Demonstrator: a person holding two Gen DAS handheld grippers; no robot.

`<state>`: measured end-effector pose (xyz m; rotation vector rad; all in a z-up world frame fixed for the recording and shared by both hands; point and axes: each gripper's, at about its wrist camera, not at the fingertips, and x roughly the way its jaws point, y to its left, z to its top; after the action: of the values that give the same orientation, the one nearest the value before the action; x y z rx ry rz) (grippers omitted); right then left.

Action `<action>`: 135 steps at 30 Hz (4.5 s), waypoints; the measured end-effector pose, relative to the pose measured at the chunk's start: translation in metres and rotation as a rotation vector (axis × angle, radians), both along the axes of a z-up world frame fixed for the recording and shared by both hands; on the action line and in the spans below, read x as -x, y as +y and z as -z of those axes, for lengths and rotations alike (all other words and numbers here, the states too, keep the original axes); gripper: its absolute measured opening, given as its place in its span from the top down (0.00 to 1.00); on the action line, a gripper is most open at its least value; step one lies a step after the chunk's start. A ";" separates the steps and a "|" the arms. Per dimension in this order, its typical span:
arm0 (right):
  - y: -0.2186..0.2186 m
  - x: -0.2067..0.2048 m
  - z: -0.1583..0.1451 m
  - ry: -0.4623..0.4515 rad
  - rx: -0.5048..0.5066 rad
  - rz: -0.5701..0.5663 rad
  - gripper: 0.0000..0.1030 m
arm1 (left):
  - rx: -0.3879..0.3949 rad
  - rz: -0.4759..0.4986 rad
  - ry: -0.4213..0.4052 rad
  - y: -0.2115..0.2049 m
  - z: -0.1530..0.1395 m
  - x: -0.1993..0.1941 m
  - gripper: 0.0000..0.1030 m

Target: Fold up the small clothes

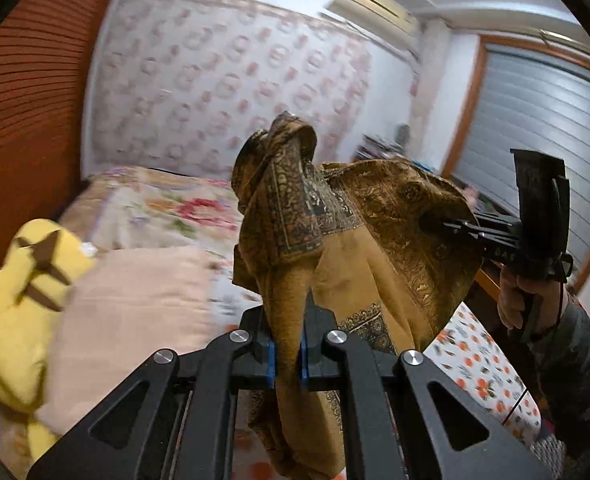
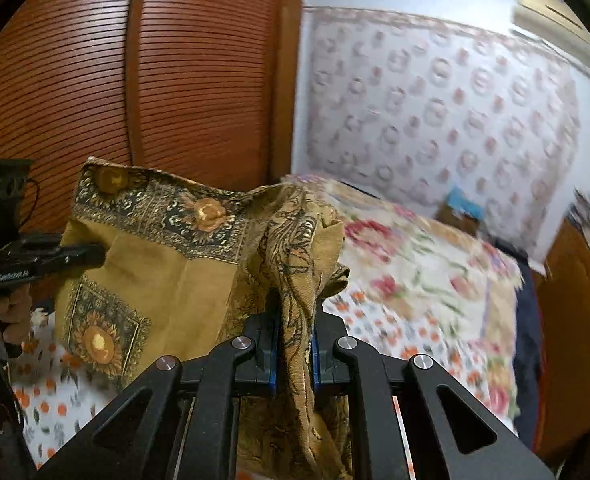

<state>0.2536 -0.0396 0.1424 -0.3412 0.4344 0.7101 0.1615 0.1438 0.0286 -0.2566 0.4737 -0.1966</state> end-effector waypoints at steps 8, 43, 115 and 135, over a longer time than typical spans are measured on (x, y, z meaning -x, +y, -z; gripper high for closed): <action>0.078 -0.065 0.017 -0.122 0.099 -0.117 0.90 | 0.057 -0.146 0.021 0.051 0.031 0.007 0.91; 0.134 -0.167 0.060 0.048 -0.007 -0.148 0.40 | -0.074 -0.335 0.090 0.079 0.060 0.059 0.19; -0.129 0.196 0.065 -0.032 -0.249 0.382 0.17 | -0.259 -0.075 -0.026 -0.143 -0.022 0.111 0.00; -0.125 0.256 0.056 -0.163 -0.304 0.440 0.17 | -0.271 -0.133 -0.128 -0.137 -0.066 0.144 0.00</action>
<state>-0.0022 -0.1643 0.0867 -0.0114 0.2286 0.3069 0.0174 0.0068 0.0950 -0.0099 0.3502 -0.0171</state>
